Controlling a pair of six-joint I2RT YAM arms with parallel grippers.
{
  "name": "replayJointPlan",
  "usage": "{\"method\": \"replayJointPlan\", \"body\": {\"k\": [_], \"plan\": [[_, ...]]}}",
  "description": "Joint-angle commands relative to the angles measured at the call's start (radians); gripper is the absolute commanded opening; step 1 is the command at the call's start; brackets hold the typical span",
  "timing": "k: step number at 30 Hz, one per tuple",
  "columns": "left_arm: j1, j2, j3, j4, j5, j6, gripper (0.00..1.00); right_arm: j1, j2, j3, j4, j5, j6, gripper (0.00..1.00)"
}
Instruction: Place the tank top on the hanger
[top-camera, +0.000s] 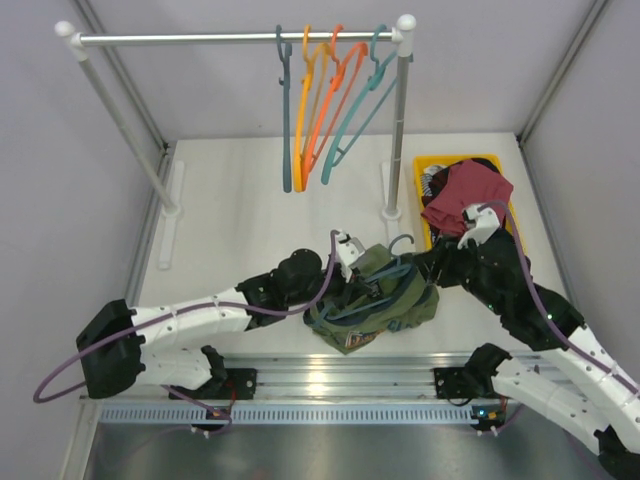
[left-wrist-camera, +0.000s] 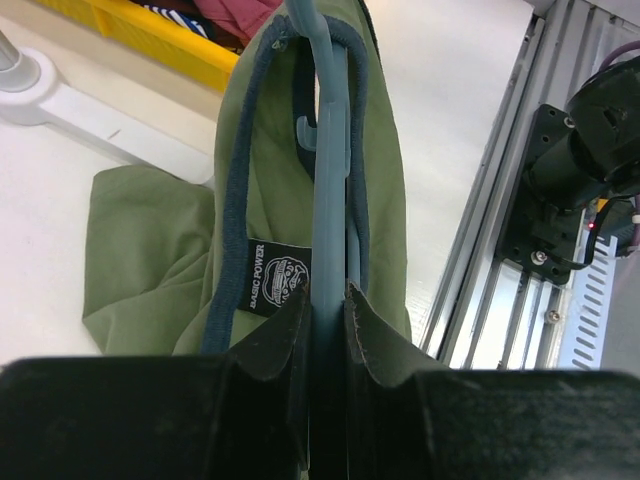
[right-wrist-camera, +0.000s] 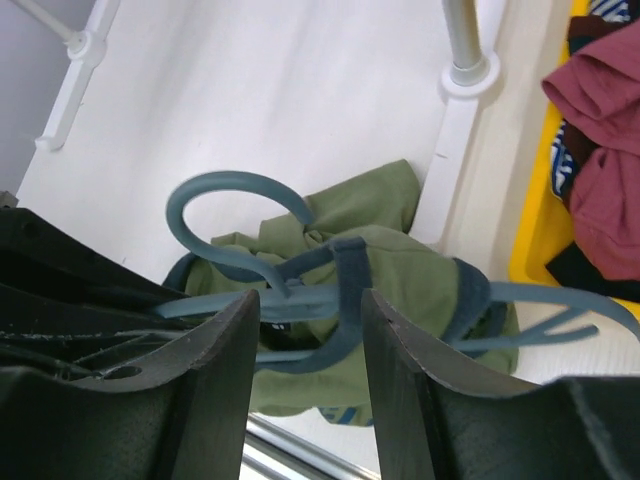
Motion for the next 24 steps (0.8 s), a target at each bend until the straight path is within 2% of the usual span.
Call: {"method": "replayJointPlan", "body": {"k": [1,11,18,22,24], "plan": [[0.003,0.010,0.062,0.050,0.045,-0.021,0.00,0.031,0.041,-0.019,0.147,-0.053,-0.061,0.45],[0.003,0.055,0.120,0.022,0.071,-0.022,0.00,0.059,0.126,-0.067,0.280,-0.003,-0.123,0.44],[0.005,0.064,0.129,0.021,0.078,-0.028,0.00,0.092,0.149,-0.093,0.320,0.066,-0.121,0.36],[0.005,0.075,0.137,0.021,0.093,-0.036,0.00,0.178,0.159,-0.118,0.352,0.191,-0.123,0.33],[0.005,0.076,0.137,0.022,0.096,-0.041,0.00,0.227,0.176,-0.124,0.361,0.261,-0.120,0.26]]}}
